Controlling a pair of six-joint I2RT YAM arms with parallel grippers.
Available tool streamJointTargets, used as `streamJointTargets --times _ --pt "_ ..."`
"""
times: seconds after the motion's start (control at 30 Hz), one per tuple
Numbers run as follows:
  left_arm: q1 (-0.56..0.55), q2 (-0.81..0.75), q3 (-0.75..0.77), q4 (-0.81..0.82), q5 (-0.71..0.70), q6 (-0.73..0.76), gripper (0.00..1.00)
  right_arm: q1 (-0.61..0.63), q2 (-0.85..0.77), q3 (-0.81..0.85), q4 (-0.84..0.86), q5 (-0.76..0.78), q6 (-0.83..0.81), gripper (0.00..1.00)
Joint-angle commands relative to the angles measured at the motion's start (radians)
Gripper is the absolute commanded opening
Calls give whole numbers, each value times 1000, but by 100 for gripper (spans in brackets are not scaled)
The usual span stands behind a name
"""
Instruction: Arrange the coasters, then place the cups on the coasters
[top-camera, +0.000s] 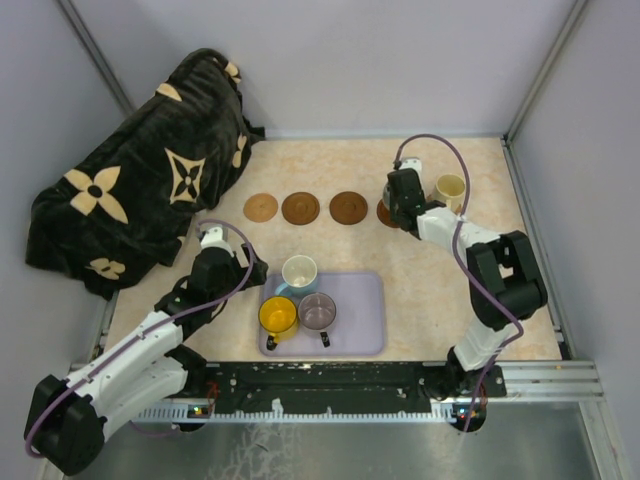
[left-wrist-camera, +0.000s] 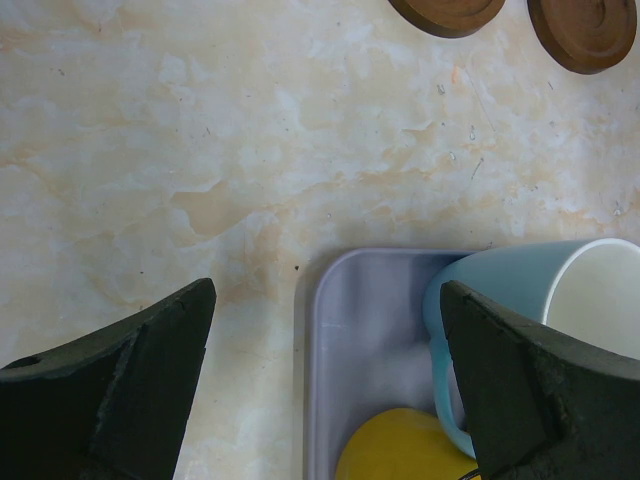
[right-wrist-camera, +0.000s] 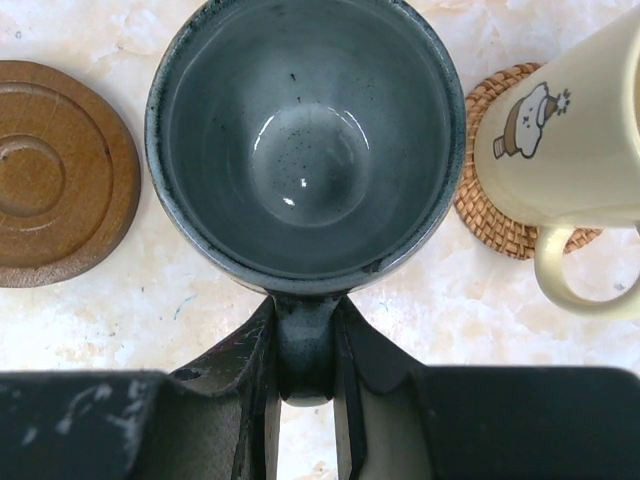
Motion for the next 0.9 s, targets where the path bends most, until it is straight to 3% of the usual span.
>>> streamJointTargets --times 0.0,0.87 --pt "-5 -3 16 11 -9 7 100 -1 13 113 54 11 19 0" --pt "-5 -5 12 2 -10 3 100 0 22 101 54 5 31 0"
